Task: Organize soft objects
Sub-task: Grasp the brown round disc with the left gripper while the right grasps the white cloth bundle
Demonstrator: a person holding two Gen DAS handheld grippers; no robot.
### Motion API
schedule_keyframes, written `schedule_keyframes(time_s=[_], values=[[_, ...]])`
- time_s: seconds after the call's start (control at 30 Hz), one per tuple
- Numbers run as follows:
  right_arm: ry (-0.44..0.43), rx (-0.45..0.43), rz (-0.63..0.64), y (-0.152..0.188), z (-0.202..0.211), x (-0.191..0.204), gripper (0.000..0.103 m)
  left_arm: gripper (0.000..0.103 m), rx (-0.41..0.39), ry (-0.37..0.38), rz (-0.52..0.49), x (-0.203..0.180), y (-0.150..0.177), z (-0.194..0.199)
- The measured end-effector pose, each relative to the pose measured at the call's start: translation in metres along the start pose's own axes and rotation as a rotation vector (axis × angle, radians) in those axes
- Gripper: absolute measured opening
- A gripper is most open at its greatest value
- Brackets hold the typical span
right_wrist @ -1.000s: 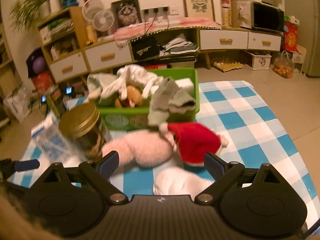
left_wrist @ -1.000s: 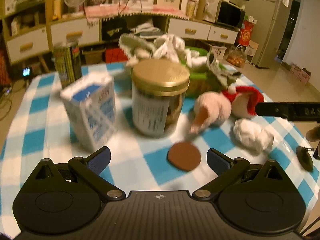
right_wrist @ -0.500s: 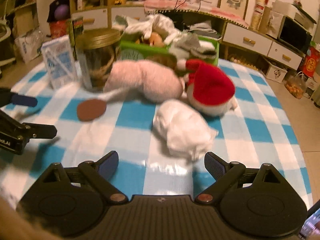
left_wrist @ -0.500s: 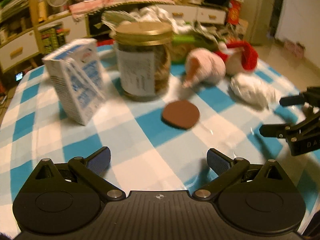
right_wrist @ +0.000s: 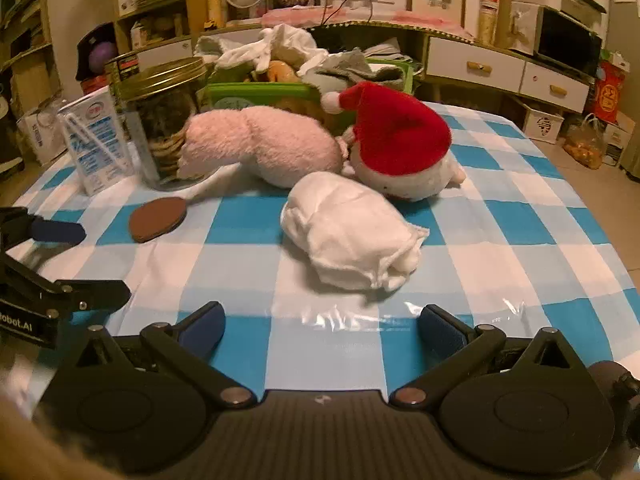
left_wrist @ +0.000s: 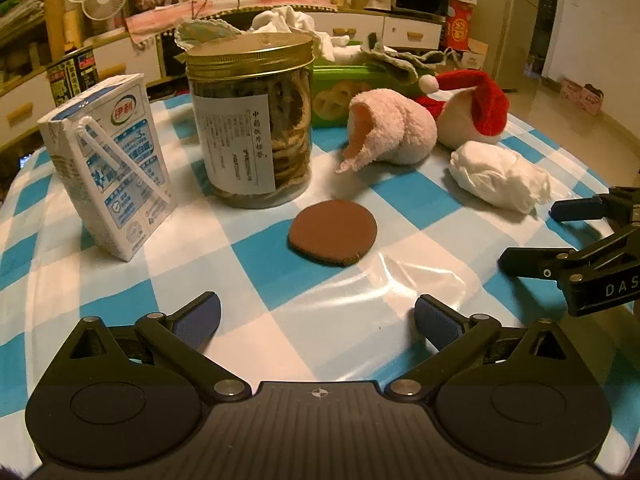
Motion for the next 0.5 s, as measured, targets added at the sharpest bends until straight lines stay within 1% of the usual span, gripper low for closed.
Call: schedule_keyframes(time_s=[0.2,0.37,0.5], values=[[0.02,-0.015,-0.023,-0.009,-0.009,-0.005,0.072,0.099,-0.025,-0.009,0.009,0.001,-0.009,-0.009],[0.033,-0.037,-0.025,-0.015,-0.016,-0.009,0.071,0.099,-0.041,0.017,0.006,0.003,-0.014,-0.012],[0.051,-0.043,-0.053,-0.022,-0.021,-0.014,0.071,0.098,-0.049,0.026,0.016,0.003,-0.017,-0.014]])
Point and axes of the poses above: each gripper's, at about its wrist camera, not at the fingertips, and z roughly against the way its jaws point, x to its left, y to its underside, the point moved 8 cm from there along -z, roughly the way its jaws point, and after that the axes turned 4 degrees about -z, right-handed, at the moved point
